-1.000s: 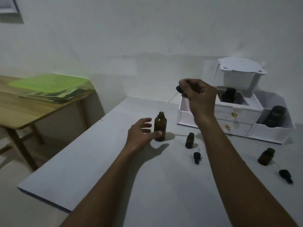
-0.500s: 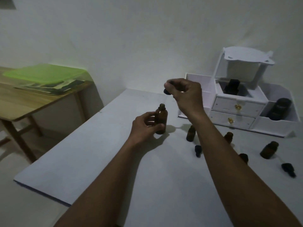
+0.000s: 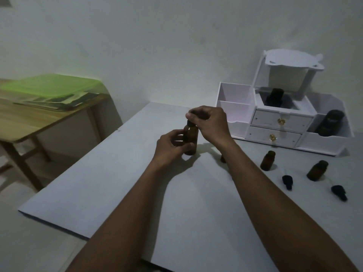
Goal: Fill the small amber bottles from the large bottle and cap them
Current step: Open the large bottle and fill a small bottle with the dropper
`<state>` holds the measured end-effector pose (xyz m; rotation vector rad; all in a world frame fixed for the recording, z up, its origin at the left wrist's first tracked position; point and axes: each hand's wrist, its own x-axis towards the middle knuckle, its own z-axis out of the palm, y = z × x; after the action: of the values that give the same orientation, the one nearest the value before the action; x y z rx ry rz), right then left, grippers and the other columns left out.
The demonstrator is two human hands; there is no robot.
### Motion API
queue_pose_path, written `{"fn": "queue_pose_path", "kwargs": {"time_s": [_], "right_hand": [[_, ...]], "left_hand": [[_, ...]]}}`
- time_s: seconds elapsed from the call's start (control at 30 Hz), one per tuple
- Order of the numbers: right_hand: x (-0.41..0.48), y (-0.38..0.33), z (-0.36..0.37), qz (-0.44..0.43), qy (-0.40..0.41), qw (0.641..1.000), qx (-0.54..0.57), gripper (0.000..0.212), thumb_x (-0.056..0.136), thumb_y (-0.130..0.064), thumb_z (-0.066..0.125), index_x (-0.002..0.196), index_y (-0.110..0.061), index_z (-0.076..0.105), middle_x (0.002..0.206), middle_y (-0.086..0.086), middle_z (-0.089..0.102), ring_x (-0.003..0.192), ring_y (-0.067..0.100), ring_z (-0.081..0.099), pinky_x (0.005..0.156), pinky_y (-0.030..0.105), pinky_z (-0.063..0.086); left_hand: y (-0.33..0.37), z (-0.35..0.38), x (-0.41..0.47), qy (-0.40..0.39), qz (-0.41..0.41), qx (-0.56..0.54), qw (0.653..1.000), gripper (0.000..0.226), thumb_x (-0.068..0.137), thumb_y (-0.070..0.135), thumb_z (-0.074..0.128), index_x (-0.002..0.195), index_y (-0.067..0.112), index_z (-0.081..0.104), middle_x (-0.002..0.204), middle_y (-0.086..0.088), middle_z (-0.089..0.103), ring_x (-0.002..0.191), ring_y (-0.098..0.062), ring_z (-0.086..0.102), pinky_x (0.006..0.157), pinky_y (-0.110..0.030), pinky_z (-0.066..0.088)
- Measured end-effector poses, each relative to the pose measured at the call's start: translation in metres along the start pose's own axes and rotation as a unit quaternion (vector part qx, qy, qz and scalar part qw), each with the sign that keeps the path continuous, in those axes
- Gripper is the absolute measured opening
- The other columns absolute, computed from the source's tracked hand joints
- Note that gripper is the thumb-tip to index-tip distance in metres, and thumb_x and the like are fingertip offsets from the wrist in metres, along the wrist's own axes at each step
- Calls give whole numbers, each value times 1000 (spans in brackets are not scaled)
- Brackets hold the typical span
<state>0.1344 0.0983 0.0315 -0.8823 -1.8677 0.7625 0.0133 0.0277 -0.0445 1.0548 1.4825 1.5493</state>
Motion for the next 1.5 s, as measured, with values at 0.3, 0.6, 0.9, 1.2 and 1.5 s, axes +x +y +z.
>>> {"fn": "queue_pose_path", "kwargs": {"time_s": [0.3,0.6,0.9,1.2,1.5], "right_hand": [[0,-1,2,7,21,1000,1,13,86,-25,76,95,-15,78,86,-5,75,79,4,70,74,12,50],[5,0,4,6,27,1000,-7,13,87,-22,75,91,-10,78,84,1,77,80,13,72,84,31,59],[3,-7,-5,-16,45,998,32,12,86,-24,76,93,-14,78,77,-11,74,70,-3,71,70,8,53],[21,-50,-49,-100,100,987,70,16,87,-25,75,98,-13,77,81,-8,75,73,1,73,73,16,57],[-3,-34,-114,-60,99,990,77,9,89,-23,73,98,-23,73,84,-10,74,79,5,74,75,23,60]], "left_hand": [[7,-1,-5,-9,8,24,1000,58,74,15,89,127,18,67,113,-1,73,100,-24,72,84,-44,63],[8,0,-6,1,5,40,999,57,72,17,90,124,23,69,112,2,73,100,-19,71,81,-39,64],[11,1,-10,2,16,35,999,55,76,16,88,127,23,66,115,2,72,97,-14,70,70,-24,58],[24,13,-32,191,167,128,959,62,81,19,86,135,26,56,110,8,66,98,-9,66,84,-24,55],[27,67,-51,-16,45,87,995,40,84,21,84,121,21,70,107,0,74,99,-10,69,79,-17,54]]}}
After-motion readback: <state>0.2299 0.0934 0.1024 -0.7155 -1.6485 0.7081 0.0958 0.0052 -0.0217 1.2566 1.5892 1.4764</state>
